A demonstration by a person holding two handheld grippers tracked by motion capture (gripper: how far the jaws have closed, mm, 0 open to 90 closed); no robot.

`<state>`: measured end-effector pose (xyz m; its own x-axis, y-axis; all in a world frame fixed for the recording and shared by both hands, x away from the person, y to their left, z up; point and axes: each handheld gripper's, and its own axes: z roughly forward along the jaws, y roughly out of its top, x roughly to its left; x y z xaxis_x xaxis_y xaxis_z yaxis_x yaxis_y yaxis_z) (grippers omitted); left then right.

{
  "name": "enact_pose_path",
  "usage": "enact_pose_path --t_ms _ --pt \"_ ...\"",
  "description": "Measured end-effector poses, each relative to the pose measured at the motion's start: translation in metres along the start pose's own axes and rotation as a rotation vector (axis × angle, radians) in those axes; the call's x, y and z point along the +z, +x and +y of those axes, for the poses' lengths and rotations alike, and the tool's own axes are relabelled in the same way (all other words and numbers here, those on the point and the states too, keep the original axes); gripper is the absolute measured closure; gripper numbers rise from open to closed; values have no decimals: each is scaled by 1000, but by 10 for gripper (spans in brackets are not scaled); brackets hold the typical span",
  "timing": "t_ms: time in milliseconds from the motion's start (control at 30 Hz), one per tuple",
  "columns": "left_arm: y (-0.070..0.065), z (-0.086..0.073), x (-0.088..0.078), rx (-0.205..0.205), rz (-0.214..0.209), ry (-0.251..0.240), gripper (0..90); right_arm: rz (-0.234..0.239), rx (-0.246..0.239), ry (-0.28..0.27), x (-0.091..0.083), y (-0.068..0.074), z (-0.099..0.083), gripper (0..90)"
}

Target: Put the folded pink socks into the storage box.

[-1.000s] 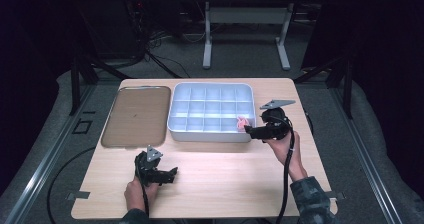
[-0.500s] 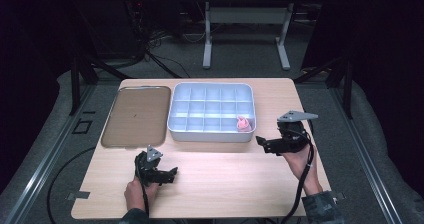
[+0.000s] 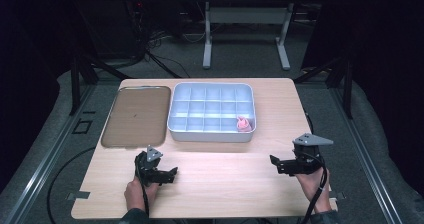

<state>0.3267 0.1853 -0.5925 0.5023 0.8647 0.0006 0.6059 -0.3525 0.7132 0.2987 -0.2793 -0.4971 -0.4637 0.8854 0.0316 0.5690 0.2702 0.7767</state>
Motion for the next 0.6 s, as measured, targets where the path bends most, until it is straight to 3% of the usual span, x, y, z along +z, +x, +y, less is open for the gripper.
enact_pose_path --t_ms 267,333,500,600 --pt "0 0 0 2 -4 6 0 -16 55 24 12 -8 -43 0" --pt "0 0 0 0 0 -1 0 -37 40 53 17 -9 -54 0" --pt "0 0 0 1 -1 -1 0 -93 59 94 31 -14 -79 0" --pt "0 0 0 0 -2 -1 0 -124 52 121 35 -16 -87 0"
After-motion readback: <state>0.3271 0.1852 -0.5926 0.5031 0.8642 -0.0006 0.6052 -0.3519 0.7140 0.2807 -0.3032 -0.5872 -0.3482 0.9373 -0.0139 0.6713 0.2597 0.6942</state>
